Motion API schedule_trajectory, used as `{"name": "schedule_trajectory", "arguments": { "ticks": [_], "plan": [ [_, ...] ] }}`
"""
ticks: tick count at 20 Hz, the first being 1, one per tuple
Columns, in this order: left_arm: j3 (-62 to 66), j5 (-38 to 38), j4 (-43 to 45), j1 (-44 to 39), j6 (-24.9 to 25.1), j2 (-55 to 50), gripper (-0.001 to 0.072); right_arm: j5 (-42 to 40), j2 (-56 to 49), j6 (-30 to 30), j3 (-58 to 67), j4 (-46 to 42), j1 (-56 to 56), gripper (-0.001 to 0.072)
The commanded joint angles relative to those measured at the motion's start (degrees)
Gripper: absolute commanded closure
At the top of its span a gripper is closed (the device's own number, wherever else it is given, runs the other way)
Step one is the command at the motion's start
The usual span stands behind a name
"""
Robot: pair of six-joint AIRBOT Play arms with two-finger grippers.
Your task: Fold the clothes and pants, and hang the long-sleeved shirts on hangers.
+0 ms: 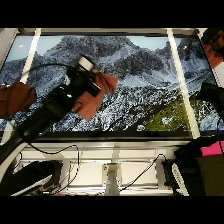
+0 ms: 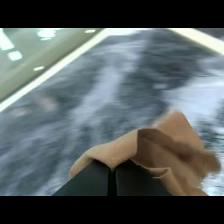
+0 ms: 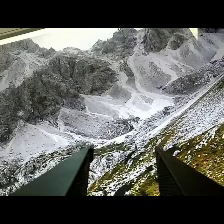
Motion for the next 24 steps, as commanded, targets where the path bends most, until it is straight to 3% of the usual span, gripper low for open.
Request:
{"name": "schedule_trajectory", "arguments": {
  "ticks": [1,10,11,12,13,17,21,24],
  "plan": [
    [0.04,2.23,-0.20,-5.88,-0.04,-4.57,0.0691,0.00,0.00,0.00,0.04,0.02,-0.04,0.0255],
    [0.04,2.14,-0.09,-6.97,0.02,-6.01,0.0669,0.00,0.00,0.00,0.04,0.04,-0.02,0.0255],
    [0.04,2.08,0.13,-6.75,0.04,-6.01,0.0517,0.00,0.00,0.00,0.04,0.04,-0.04,0.0255],
    [0.04,1.92,0.11,-6.40,0.02,-6.01,0.0299,0.00,0.00,0.00,0.04,0.04,-0.02,0.0255],
    [0.04,1.90,0.09,-5.75,0.02,-5.99,0.0142,0.00,0.00,0.00,0.04,0.04,-0.04,0.0255],
    [0.04,-2.60,0.09,-2.27,0.02,-4.28,0.0137,0.00,0.00,0.00,0.04,0.04,-0.04,0.0255],
    [0.04,-16.35,-0.02,4.66,-0.35,-0.28,0.0139,-1.38,0.00,0.00,0.04,1.57,-0.02,0.0266],
    [0.02,-28.20,-1.01,10.84,-11.10,1.75,0.0139,-1.22,-0.13,-0.22,0.02,5.29,0.00,0.0266]
  ]
}}
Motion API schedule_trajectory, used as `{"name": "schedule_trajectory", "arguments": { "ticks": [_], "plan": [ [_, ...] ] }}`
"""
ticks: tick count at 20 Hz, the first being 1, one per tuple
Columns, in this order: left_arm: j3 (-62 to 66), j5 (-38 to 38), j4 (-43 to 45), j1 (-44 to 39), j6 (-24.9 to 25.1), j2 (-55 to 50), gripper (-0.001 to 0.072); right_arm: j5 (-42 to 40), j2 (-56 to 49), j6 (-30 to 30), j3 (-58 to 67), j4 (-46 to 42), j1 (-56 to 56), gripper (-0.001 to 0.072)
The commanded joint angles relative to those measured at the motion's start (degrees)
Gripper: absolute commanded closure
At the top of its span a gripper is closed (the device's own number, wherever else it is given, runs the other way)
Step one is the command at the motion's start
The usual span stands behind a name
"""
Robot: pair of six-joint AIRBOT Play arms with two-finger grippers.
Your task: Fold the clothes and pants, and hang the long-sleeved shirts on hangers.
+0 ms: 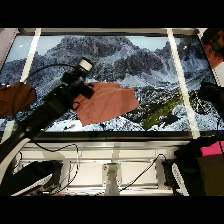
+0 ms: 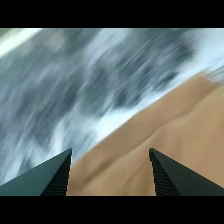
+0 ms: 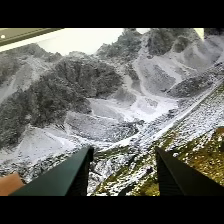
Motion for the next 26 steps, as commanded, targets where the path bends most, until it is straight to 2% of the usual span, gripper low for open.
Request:
{"name": "schedule_trajectory", "arguments": {
  "ticks": [1,4,7,12,15,19,23,26],
  "plan": [
    [-0.04,-14.67,-3.41,7.41,-10.19,1.99,0.0139,0.13,-0.37,-0.24,0.02,3.08,0.00,0.0266],
    [-2.69,-15.67,-16.44,12.79,-10.80,1.97,0.0139,2.54,-2.34,-0.59,-0.04,3.10,0.00,0.0266],
    [-7.74,-15.30,-23.10,14.78,-13.81,1.99,0.0139,7.32,-4.96,-1.36,-0.04,3.08,0.00,0.0266],
    [-12.52,-15.23,-37.57,14.75,-13.49,1.99,0.0139,10.43,-7.61,-12.87,-0.04,3.15,0.00,0.0264],
    [-12.70,-16.22,-42.99,14.80,-9.57,1.99,0.0140,10.10,-7.91,-14.40,-0.04,3.26,0.00,0.0264],
    [-13.44,-22.14,-43.30,14.80,-8.81,1.99,0.0139,10.10,-7.91,-14.38,-0.04,4.15,0.00,0.0265],
    [-17.33,-21.31,-43.32,14.80,-11.28,1.79,0.0138,10.03,-7.91,-14.38,-0.04,4.13,0.00,0.0265],
    [-19.67,-17.64,-44.09,14.80,-11.21,1.44,0.0138,9.57,-7.91,-14.38,-0.04,4.13,0.00,0.0264]
  ]
}}
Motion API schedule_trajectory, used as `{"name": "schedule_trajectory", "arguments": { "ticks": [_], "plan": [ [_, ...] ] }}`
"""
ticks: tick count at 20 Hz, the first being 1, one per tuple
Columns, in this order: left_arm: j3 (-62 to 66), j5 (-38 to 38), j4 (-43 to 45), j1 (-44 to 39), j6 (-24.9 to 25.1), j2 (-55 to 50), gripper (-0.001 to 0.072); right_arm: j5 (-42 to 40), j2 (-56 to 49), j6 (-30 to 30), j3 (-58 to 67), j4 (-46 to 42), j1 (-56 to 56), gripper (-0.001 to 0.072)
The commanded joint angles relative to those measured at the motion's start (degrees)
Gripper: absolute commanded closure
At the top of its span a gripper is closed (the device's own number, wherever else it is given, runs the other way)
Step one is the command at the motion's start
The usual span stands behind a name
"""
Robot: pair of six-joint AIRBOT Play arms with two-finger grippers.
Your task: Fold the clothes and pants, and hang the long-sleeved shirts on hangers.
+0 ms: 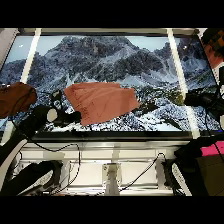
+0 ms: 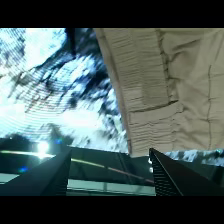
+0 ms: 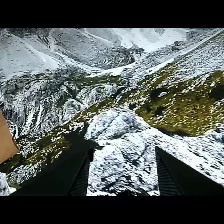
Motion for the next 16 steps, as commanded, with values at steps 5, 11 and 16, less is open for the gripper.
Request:
{"name": "schedule_trajectory", "arguments": {
  "ticks": [5,11,16],
  "plan": [
    [-2.12,8.37,-4.35,0.02,-0.35,-2.86,0.0138,-1.22,-0.04,-0.11,0.00,0.13,0.00,0.0264],
    [-2.12,11.13,-12.90,0.02,8.17,-7.63,0.0140,-1.60,-0.04,-0.13,0.02,0.13,0.00,0.0265],
    [-2.12,14.14,-17.42,0.00,12.13,-10.36,0.0201,-1.60,-0.04,-0.11,0.00,0.13,0.00,0.0265]
  ]
}}
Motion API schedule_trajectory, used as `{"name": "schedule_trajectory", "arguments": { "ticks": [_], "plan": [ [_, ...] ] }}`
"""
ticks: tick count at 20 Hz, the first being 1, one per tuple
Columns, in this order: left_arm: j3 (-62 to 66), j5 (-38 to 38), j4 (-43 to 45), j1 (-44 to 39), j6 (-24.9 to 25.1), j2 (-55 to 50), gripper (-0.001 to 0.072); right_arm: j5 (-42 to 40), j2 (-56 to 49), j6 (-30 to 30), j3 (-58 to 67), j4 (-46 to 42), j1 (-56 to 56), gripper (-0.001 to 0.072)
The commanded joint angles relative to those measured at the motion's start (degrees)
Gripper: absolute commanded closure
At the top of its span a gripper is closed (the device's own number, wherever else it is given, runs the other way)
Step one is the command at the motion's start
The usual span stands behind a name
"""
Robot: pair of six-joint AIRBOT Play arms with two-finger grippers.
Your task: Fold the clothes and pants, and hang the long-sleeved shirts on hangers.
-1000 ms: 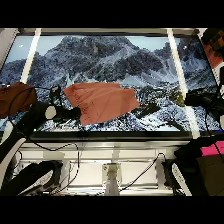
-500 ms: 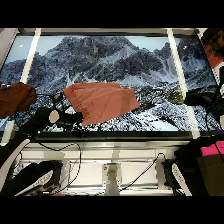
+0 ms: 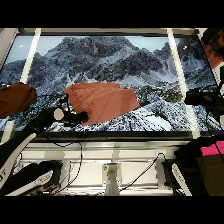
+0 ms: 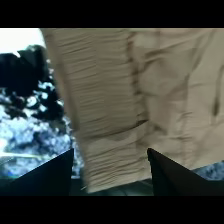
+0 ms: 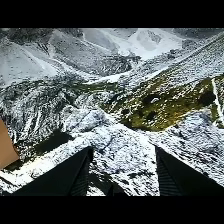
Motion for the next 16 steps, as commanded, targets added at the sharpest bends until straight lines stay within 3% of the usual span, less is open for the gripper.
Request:
{"name": "schedule_trajectory", "arguments": {
  "ticks": [1,2,3,4,8,13,15,16],
  "plan": [
    [-0.09,2.73,-2.95,-0.02,2.93,-1.88,0.0243,-0.11,0.00,0.04,0.00,0.00,0.00,0.0264],
    [-0.09,3.56,-2.95,-0.04,2.91,-1.99,0.0412,-0.11,0.00,0.04,0.00,0.02,0.00,0.0265],
    [-0.09,4.59,-2.97,-0.02,2.91,-1.97,0.0626,-0.11,0.00,0.04,0.00,0.02,0.00,0.0265],
    [-0.02,5.22,-2.97,-0.02,2.91,-1.97,0.0690,-0.11,0.00,0.04,0.00,0.02,0.00,0.0265],
    [0.46,5.88,-7.15,0.02,2.97,0.20,0.0690,-0.11,0.00,0.04,0.00,0.07,0.00,0.0265],
    [5.75,6.99,-11.89,0.02,10.60,10.49,0.0691,0.39,-0.04,-1.40,0.00,6.51,0.00,0.0280],
    [7.63,9.51,-11.89,0.02,10.58,15.32,0.0691,0.83,-0.31,-2.69,0.00,9.75,0.00,0.0401],
    [8.13,11.45,-11.91,0.02,10.58,17.79,0.0691,1.16,-0.70,-2.80,-0.07,11.17,0.00,0.0409]
  ]
}}
